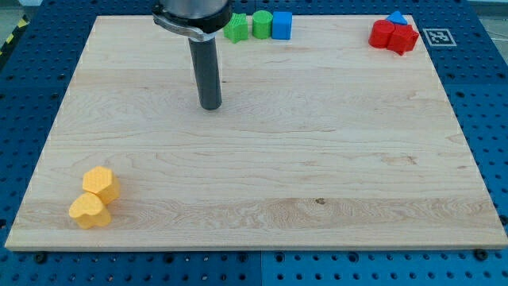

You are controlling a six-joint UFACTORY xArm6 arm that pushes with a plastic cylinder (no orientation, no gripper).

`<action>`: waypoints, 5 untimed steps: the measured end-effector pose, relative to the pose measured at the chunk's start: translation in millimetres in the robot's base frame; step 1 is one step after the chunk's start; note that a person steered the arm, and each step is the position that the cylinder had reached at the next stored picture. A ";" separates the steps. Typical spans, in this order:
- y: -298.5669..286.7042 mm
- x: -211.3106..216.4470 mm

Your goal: Separate the yellow hexagon from yellow heart

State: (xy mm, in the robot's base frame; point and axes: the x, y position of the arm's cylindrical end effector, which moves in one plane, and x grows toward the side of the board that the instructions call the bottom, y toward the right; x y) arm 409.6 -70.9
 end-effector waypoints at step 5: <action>-33.9 -1.7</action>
State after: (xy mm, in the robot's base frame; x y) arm 407.9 -104.8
